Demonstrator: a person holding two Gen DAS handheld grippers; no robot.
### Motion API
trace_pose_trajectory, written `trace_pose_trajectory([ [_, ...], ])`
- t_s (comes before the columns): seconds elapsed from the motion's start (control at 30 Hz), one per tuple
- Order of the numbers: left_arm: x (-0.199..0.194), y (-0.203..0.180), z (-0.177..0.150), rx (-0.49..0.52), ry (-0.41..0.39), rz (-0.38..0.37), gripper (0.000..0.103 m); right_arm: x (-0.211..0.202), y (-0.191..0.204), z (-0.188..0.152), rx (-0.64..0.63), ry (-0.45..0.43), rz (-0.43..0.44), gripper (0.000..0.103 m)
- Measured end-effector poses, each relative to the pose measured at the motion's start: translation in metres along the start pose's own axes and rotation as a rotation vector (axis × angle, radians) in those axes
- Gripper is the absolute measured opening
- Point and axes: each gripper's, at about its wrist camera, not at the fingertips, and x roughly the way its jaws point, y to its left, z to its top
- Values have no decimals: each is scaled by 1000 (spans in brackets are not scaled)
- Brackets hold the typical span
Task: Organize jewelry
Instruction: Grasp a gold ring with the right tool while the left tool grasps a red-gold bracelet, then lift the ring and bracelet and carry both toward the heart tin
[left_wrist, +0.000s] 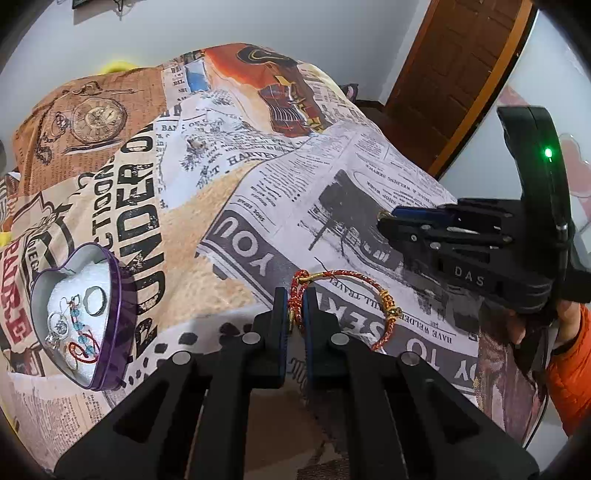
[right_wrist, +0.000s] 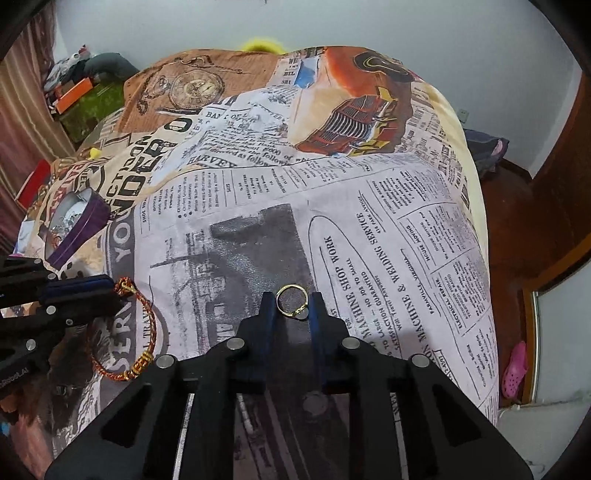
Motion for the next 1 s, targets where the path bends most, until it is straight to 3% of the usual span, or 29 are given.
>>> trace_pose_trajectory([
  [0.23,-17,7,2,-23,-51,26,7,-11,10,-1,-10,-7,7,16],
  [0.63,-77,17,6,-28,-171,57,7,-73,46,14,-44,-142,34,16],
  [1.0,-121,49,-2,-65,-243,97,7,-103,97,29,-94,-225,94,16],
])
